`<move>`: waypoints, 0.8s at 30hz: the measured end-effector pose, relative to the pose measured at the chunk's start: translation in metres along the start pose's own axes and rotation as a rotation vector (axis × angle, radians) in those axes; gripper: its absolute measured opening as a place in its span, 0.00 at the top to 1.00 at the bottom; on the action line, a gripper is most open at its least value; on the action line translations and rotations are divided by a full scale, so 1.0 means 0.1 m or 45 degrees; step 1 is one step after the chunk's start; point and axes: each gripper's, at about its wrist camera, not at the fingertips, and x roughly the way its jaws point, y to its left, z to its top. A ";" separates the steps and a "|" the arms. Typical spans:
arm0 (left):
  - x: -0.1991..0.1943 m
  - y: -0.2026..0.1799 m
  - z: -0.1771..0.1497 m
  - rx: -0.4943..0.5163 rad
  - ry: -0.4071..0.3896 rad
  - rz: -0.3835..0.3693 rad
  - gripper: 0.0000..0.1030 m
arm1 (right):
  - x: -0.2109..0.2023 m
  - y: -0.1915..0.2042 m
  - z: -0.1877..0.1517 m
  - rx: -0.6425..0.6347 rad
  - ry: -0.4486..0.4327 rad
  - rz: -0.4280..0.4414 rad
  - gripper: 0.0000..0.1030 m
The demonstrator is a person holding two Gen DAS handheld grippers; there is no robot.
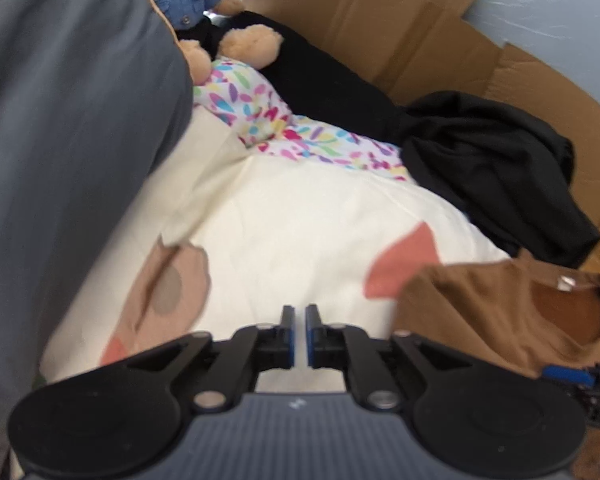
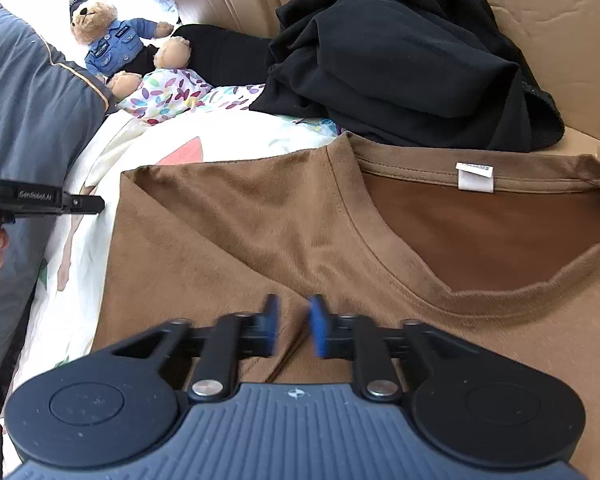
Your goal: Fold clothes
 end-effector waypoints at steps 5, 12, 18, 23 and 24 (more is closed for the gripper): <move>-0.28 -0.06 -0.23 -0.008 -0.004 -0.064 0.93 | -0.20 0.04 -0.03 -0.023 -0.004 -0.010 0.64; -0.60 -0.15 -0.75 0.013 0.029 -0.119 0.92 | -0.45 0.29 -0.16 -0.128 0.009 0.042 0.64; -0.74 -0.11 -1.25 0.004 0.089 -0.156 0.87 | -0.47 0.55 -0.34 -0.225 0.068 0.102 0.64; -0.75 -0.13 -1.42 0.019 0.104 -0.182 0.87 | -0.41 0.71 -0.47 -0.271 0.107 0.129 0.64; -0.74 -0.15 -1.45 0.030 0.105 -0.181 0.86 | -0.39 0.73 -0.49 -0.272 0.114 0.130 0.64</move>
